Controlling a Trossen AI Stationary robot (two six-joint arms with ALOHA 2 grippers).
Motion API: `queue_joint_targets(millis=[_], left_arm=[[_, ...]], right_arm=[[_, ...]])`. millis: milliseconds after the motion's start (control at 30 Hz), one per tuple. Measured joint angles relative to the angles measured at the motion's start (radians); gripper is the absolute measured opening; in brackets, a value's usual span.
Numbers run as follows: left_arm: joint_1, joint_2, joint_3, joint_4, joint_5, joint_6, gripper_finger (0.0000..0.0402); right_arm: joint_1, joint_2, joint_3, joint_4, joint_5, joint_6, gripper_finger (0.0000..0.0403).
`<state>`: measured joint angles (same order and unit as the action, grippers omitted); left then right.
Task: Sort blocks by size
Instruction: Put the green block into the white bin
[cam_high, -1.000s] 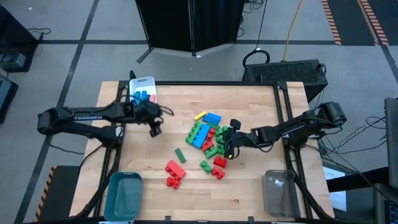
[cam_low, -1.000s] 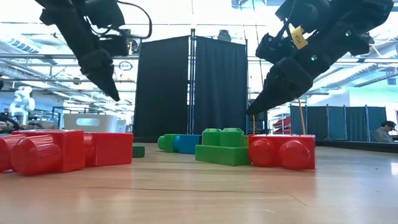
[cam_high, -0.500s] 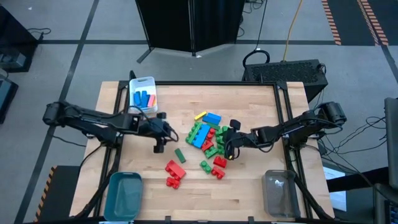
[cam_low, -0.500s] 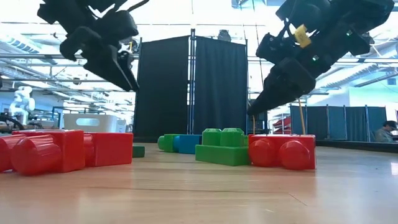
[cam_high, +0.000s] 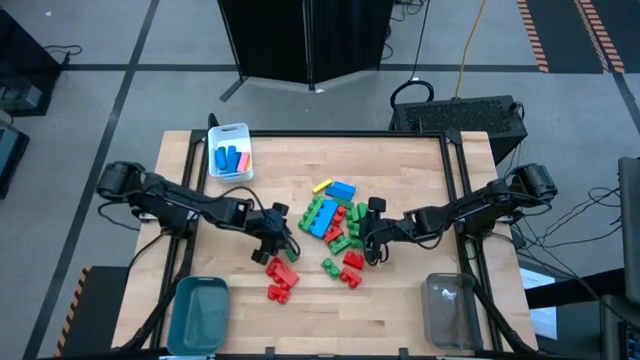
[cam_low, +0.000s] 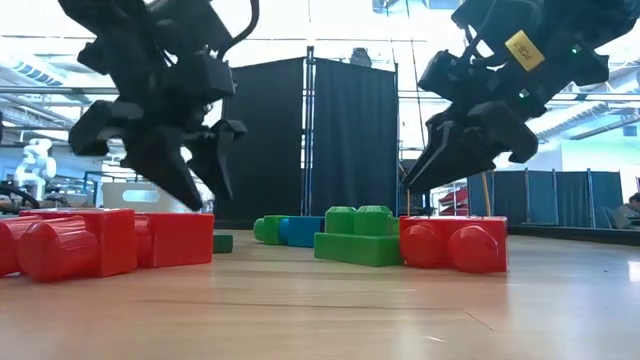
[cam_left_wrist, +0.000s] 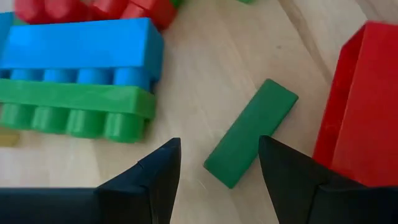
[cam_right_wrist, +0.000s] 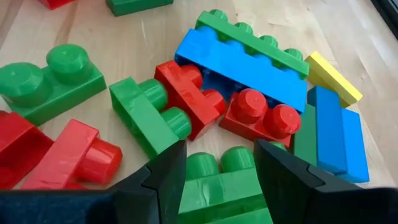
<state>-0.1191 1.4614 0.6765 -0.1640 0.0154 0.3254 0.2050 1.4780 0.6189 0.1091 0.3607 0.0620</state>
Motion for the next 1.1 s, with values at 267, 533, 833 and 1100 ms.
queue_joint_targets(millis=[267, 533, 833, 1100], left_arm=[[-0.001, 0.087, 0.001, 0.042, 0.012, 0.069, 0.0205], [-0.001, 0.137, 0.002, 0.054, 0.038, 0.075, 0.0205], [-0.001, 0.142, 0.000, 0.113, 0.047, 0.075, 0.0205], [-0.001, 0.142, 0.000, 0.147, 0.071, 0.075, 0.0205]], right_arm=[[0.000, 0.000, 0.000, -0.011, 0.000, -0.004, 0.0176], [0.000, 0.000, 0.000, -0.012, 0.001, -0.004, 0.0176], [0.000, 0.000, 0.000, -0.014, 0.005, -0.004, 0.0176], [0.000, 0.000, 0.000, -0.014, 0.005, -0.004, 0.0176]])
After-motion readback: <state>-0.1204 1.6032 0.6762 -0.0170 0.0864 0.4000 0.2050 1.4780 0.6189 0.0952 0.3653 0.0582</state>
